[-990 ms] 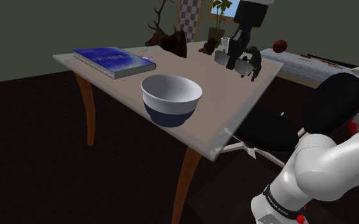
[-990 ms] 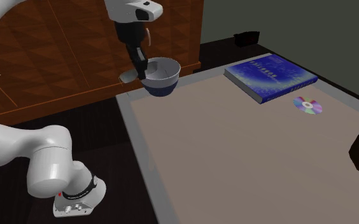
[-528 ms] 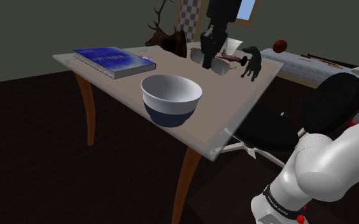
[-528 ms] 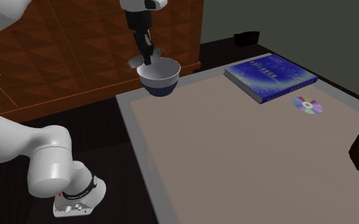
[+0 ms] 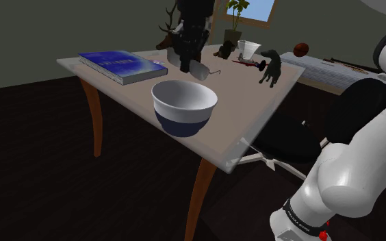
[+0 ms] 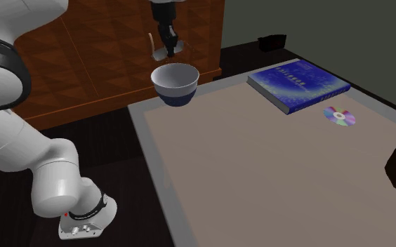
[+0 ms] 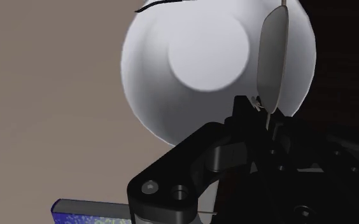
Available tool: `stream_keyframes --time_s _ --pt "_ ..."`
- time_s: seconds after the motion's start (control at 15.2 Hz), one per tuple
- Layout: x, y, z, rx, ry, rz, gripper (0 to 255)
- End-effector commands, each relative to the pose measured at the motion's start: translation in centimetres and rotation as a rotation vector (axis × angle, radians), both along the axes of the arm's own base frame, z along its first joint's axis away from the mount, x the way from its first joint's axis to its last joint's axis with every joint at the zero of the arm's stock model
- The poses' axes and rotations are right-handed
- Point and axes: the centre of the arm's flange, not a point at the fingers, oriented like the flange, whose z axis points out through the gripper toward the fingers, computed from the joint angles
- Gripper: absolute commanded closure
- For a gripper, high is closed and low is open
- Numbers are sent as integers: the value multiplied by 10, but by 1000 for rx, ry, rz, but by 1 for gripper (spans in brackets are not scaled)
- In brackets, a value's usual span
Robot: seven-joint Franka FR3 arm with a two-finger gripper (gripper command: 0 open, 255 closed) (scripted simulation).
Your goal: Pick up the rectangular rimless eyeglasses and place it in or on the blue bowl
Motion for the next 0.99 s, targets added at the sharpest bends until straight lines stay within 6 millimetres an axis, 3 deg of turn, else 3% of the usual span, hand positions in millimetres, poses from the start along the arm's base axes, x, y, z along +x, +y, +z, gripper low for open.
stream_keyframes --time_s 0.0,0.73,0.92 --pt "4 14 -6 1 0 -1 255" --pt "4 14 -67 1 0 -1 255" --pt "4 14 -67 1 0 -1 255"
